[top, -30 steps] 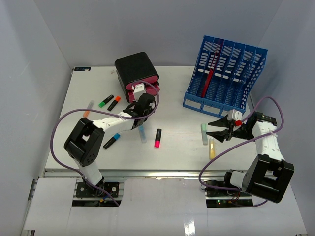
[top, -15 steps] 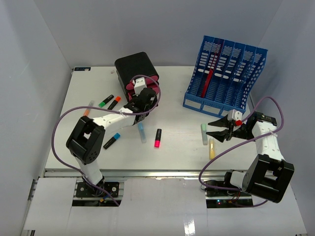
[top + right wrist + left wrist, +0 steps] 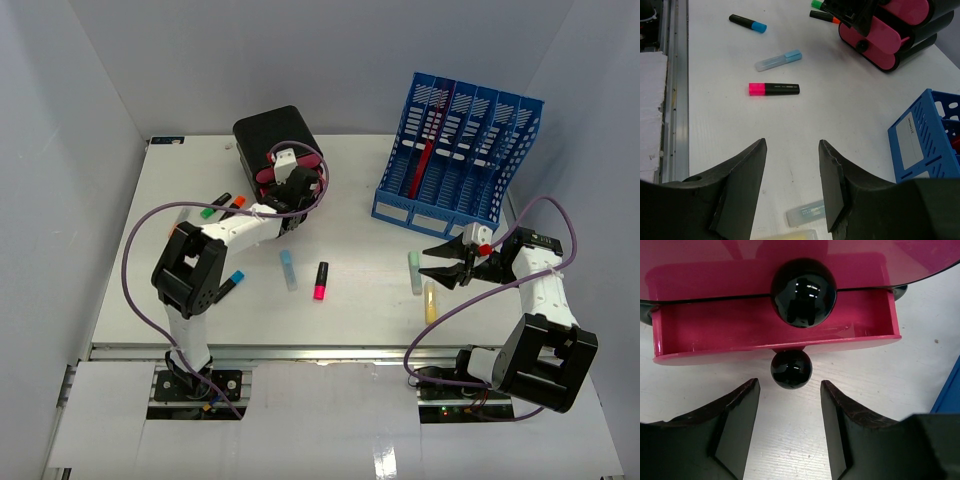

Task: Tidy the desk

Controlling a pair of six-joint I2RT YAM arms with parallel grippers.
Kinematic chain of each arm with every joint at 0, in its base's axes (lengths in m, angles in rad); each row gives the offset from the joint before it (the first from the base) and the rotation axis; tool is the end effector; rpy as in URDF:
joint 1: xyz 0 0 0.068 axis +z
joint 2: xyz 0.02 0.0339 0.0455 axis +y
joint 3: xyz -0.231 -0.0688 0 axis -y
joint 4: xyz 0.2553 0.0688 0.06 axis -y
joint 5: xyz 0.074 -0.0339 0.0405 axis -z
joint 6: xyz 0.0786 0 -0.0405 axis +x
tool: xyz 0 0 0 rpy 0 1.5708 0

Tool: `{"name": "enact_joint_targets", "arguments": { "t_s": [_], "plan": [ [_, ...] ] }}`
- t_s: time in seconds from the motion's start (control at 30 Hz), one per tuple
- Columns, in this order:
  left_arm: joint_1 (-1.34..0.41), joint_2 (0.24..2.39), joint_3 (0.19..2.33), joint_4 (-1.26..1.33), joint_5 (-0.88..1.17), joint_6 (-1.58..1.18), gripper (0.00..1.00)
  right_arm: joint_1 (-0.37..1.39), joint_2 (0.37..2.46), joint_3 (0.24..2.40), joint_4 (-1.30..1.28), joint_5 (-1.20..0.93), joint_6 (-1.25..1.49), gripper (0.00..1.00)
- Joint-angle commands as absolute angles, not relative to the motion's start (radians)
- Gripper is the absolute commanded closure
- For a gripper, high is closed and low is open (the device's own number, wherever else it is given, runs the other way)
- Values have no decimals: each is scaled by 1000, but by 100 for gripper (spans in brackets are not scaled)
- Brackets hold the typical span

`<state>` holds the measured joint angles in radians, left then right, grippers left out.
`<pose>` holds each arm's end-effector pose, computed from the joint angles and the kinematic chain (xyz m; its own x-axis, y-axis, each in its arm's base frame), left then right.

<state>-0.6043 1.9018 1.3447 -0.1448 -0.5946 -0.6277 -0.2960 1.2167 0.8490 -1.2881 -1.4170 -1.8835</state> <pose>0.3951 -0.2193 0.1581 -0.4997 -0.2461 -0.8305 -0.2160 0.9639 -0.1557 0.2067 0.0182 0.2087 0.1743 -0.2056 -0.9630 -0.9453 0.2390 -0.2221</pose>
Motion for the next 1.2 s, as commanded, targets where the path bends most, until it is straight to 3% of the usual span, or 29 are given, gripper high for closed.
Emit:
{"name": "enact_joint_targets", "arguments": {
  "t_s": [0.0,0.17,0.4,0.63,0.7,0.9,1.17],
  "plan": [
    [-592,1908,1402,-169,-615,-627,42,-305,1207,885,-1310,-1450,-1878,47],
    [-591,1916,1416,-169,-611,-624,61,-306,1207,885,-1310,-1450,-1878,47],
    [-591,1879,1372,-167,-568,-659,73,-307,1206,885,-1312,-1450,-1877,47],
    [-624,1790,1263,-156,-522,-713,76,-308,1204,884,-1310,-1453,-1876,47],
    [-626,1771,1245,-151,-524,-716,75,-310,1204,884,-1310,-1454,-1876,47],
    [-608,1801,1317,-169,-575,-667,39,-312,1204,884,-1311,-1456,-1873,47],
    [-584,1900,1441,-187,-614,-614,37,-316,1203,884,-1312,-1456,-1871,47]
  ]
}}
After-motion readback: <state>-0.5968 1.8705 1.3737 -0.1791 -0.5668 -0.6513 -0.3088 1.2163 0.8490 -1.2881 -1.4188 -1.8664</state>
